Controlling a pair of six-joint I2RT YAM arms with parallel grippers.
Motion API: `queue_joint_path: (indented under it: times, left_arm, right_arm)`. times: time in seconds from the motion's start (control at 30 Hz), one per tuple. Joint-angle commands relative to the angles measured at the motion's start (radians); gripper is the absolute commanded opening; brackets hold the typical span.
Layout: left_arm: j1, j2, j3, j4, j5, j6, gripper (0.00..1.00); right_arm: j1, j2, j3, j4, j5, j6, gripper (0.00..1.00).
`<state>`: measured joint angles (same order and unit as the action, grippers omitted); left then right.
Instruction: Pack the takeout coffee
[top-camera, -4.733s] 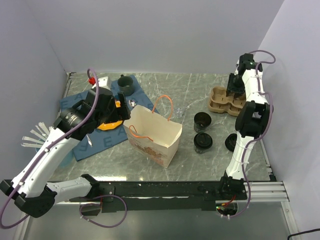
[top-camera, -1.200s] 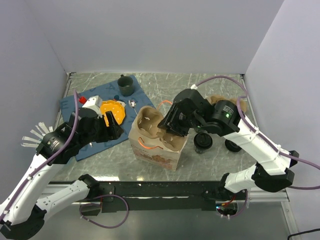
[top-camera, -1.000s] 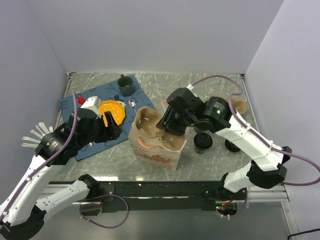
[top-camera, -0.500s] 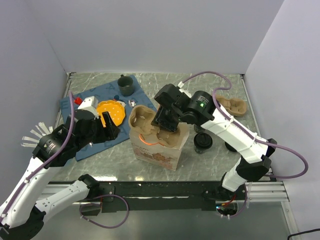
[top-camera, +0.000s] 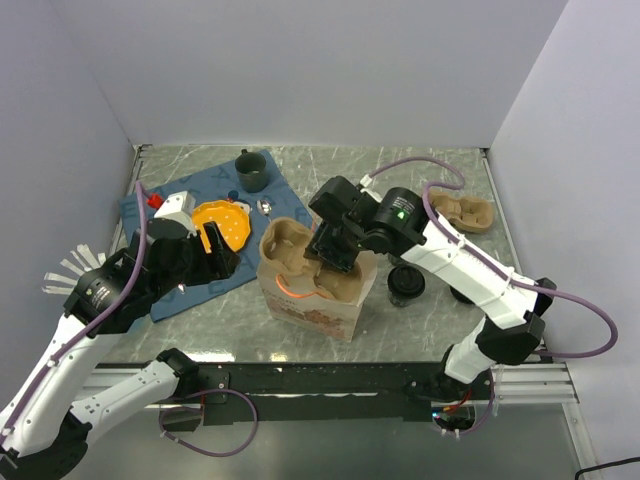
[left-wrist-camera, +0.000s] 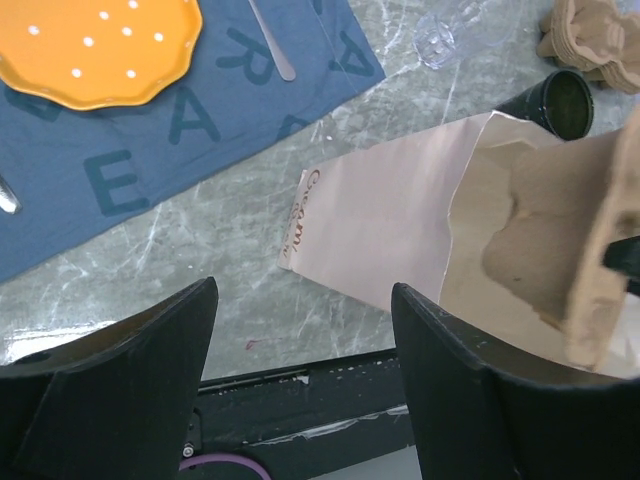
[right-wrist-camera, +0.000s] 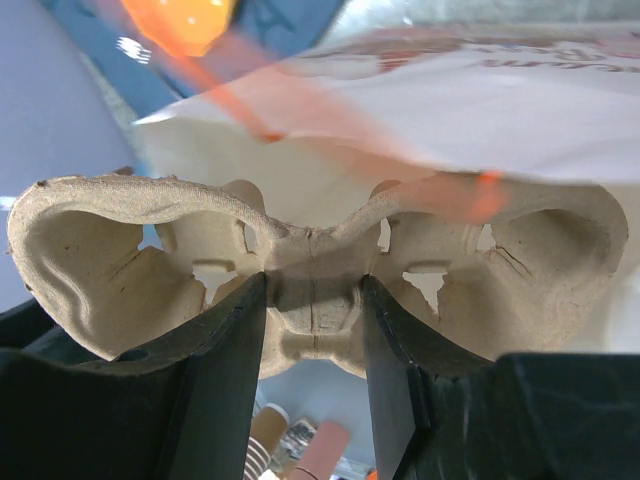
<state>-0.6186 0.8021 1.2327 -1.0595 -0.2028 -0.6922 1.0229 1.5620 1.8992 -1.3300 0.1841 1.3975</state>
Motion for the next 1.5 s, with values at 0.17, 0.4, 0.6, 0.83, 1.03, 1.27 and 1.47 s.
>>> queue_joint_path:
  times: [0.17,0.4,0.6,0.83,1.03,1.27,1.47]
  left_arm:
    - [0.002,-0.020,-0.013,0.066,0.075,0.000,0.76]
    - [0.002,-0.021,-0.018,0.059,0.094,-0.003,0.75]
    - [0.002,-0.037,-0.027,0.070,0.132,-0.004,0.75]
    - [0.002,-0.061,-0.039,0.170,0.264,0.031,0.75]
    - [0.002,-0.060,-0.052,0.190,0.279,0.019,0.75]
    - [0.002,-0.069,-0.049,0.165,0.260,0.019,0.74]
    - [0.002,-0.070,-0.035,0.139,0.240,0.022,0.75]
  right_arm:
    - [0.006,-0.109,-0.109,-0.242,0.023,0.052,0.38]
    - [0.008,-0.095,-0.152,-0.241,0.070,0.052,0.37]
    - [0.011,-0.059,-0.143,-0.241,0.101,0.041,0.38]
    - [0.017,-0.079,-0.219,-0.241,0.089,0.084,0.41]
    - [0.022,-0.100,-0.233,-0.241,0.089,0.127,0.47]
    - [0.023,-0.092,-0.252,-0.241,0.080,0.144,0.50]
    - [0.023,-0.105,-0.265,-0.241,0.083,0.159,0.60]
